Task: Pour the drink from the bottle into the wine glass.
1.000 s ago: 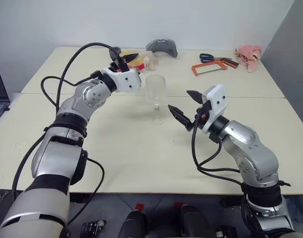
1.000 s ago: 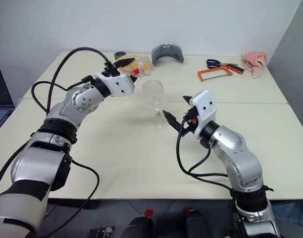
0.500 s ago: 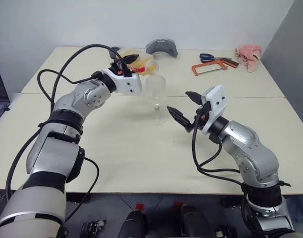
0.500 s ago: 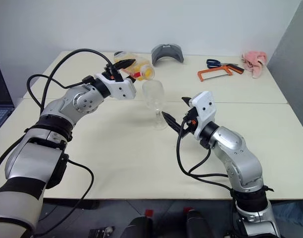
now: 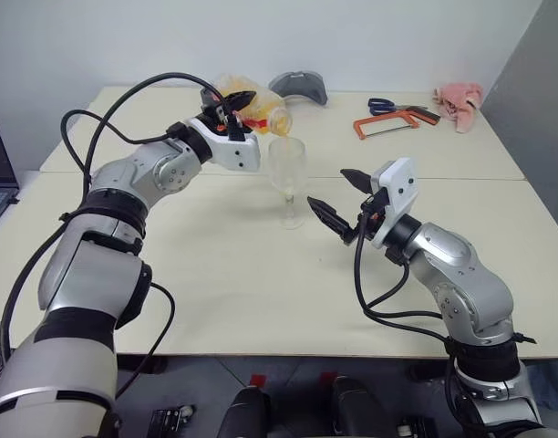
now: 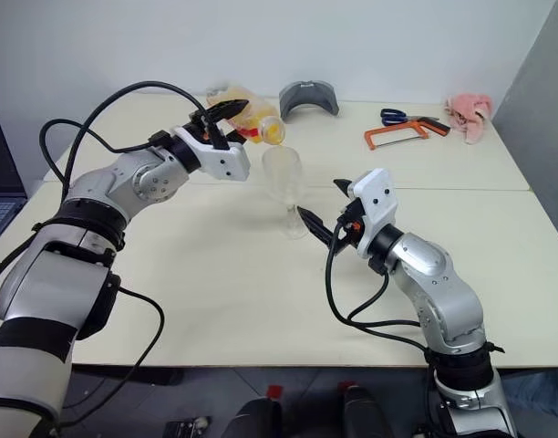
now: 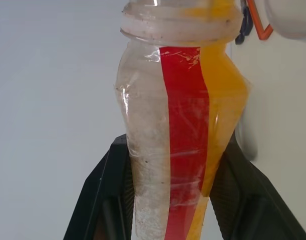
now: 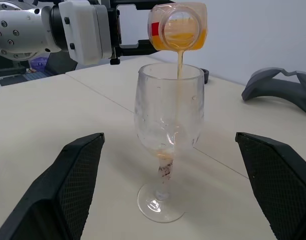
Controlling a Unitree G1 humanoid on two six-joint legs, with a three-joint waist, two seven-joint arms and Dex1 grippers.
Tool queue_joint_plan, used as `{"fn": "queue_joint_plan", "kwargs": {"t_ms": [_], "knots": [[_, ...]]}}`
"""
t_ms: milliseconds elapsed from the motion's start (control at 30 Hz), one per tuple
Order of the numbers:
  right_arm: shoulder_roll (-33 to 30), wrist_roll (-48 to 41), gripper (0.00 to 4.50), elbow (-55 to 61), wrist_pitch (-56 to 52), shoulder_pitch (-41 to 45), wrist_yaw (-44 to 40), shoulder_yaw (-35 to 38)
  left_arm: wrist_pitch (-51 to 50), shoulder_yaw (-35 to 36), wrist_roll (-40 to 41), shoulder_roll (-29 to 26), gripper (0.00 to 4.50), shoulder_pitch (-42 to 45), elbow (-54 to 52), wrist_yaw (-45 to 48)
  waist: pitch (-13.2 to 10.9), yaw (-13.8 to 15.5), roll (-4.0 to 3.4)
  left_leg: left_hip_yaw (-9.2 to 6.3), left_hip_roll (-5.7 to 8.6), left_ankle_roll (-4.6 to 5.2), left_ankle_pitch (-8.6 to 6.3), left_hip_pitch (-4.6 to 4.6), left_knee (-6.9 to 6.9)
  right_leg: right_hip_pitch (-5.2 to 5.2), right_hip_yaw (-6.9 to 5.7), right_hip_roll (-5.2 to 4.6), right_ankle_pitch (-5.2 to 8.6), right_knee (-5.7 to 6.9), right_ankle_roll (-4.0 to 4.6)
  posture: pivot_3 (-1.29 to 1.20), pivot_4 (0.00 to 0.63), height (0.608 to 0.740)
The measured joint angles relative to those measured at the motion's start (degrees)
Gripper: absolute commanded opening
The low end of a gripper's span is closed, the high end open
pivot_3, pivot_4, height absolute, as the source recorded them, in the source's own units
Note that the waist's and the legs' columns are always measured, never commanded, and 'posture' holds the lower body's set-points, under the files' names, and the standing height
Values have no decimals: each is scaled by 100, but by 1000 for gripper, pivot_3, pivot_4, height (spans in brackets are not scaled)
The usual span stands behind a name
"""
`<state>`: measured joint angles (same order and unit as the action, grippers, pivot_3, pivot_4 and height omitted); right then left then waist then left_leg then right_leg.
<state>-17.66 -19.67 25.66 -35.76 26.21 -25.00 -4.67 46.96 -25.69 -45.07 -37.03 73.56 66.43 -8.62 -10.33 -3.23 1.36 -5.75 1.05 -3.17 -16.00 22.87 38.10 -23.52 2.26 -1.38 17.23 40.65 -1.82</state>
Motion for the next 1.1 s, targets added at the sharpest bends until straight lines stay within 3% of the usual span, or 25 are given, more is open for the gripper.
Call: {"fn": "queue_joint_plan", "kwargs": {"t_ms": [1100], "knots": [[-9,50,4500,0,180,-32,-117,-5,-56,-386,-394,-153,1671,294,256,-607,0,-1,0,-8,17,-6,5,0,3,-4,1,-12,0,13,-1,0,150,740]]}}
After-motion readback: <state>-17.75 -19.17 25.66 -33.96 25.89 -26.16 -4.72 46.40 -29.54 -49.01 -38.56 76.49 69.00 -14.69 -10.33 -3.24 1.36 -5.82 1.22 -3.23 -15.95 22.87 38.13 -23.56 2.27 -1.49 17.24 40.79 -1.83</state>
